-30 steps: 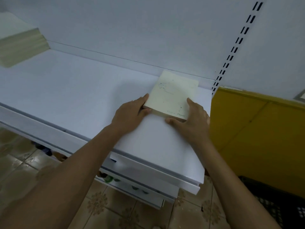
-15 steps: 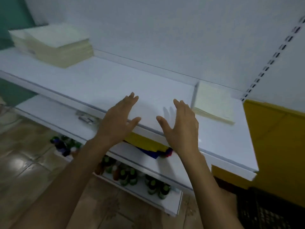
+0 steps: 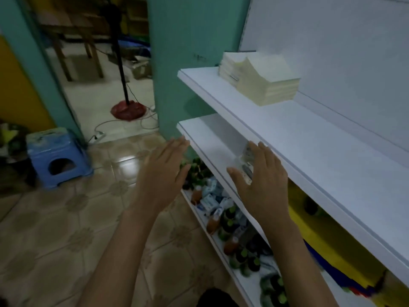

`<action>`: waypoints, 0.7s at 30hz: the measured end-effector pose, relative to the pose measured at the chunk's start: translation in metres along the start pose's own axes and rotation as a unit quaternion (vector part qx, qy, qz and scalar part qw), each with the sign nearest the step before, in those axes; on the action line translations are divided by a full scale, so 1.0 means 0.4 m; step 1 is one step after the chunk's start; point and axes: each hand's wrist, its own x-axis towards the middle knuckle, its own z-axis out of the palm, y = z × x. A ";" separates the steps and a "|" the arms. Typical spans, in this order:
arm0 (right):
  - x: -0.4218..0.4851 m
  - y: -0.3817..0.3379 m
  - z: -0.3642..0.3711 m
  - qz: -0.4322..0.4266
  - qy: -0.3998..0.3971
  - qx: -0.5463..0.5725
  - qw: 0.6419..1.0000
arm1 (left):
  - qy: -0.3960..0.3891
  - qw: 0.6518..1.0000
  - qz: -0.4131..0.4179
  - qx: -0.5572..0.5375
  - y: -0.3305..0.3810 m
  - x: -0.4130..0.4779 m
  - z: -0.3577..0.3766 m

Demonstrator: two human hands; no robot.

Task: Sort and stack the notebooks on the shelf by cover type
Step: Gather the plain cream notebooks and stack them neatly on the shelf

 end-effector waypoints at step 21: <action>0.696 0.006 0.288 0.050 0.079 -0.003 0.996 | -0.067 0.990 0.118 -0.042 -0.314 0.658 0.235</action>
